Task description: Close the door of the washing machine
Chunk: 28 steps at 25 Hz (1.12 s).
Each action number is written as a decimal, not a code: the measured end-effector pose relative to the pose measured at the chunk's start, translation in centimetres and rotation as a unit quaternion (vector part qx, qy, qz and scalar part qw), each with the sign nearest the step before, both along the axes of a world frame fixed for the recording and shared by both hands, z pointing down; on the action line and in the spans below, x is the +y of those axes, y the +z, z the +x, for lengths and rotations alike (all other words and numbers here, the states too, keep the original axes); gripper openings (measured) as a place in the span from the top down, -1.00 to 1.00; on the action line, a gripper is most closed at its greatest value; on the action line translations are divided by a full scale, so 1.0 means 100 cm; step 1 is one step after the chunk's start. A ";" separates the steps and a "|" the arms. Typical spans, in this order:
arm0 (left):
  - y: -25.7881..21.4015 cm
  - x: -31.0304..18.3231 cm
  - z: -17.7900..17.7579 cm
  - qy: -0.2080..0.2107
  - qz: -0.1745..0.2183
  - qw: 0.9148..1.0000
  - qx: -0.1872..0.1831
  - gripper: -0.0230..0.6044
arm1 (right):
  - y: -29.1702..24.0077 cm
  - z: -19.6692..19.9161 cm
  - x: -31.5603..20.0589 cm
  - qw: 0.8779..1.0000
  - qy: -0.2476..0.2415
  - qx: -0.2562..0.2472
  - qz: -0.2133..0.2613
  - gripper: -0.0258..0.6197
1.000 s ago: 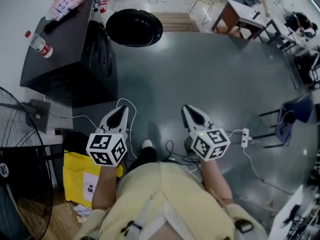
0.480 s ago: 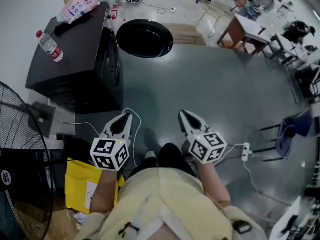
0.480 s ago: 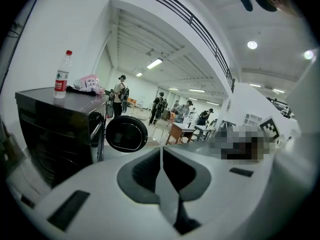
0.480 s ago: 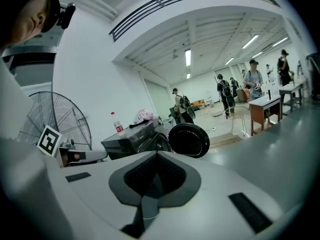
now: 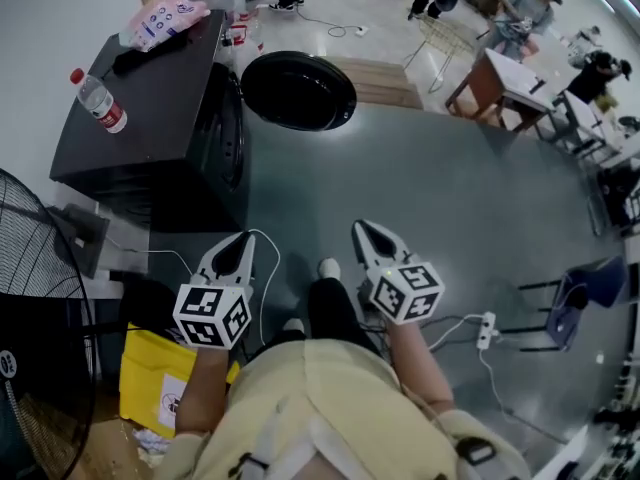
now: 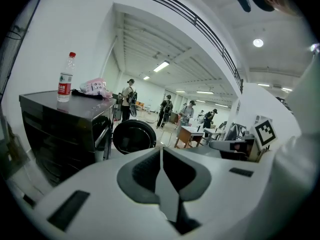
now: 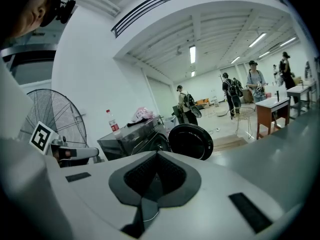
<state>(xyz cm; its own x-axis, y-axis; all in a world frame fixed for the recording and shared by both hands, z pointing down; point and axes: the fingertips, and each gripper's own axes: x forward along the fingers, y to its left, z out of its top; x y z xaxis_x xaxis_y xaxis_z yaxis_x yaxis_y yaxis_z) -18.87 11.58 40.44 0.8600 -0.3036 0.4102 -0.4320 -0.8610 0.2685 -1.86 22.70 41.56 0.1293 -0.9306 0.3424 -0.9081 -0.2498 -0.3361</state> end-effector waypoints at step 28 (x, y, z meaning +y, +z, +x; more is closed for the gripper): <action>0.014 -0.099 0.132 -0.174 -0.029 0.984 0.002 0.86 | 0.029 0.163 -0.139 0.986 -0.162 0.006 -0.027 0.90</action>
<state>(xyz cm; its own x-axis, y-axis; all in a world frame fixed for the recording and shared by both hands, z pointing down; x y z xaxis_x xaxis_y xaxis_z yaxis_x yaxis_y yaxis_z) -5.71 1.69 41.80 0.7092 -0.5564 0.4329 -0.6974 -0.6434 0.3157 14.40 8.76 44.44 -0.1670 -0.9039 0.3937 -0.9474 0.0365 -0.3179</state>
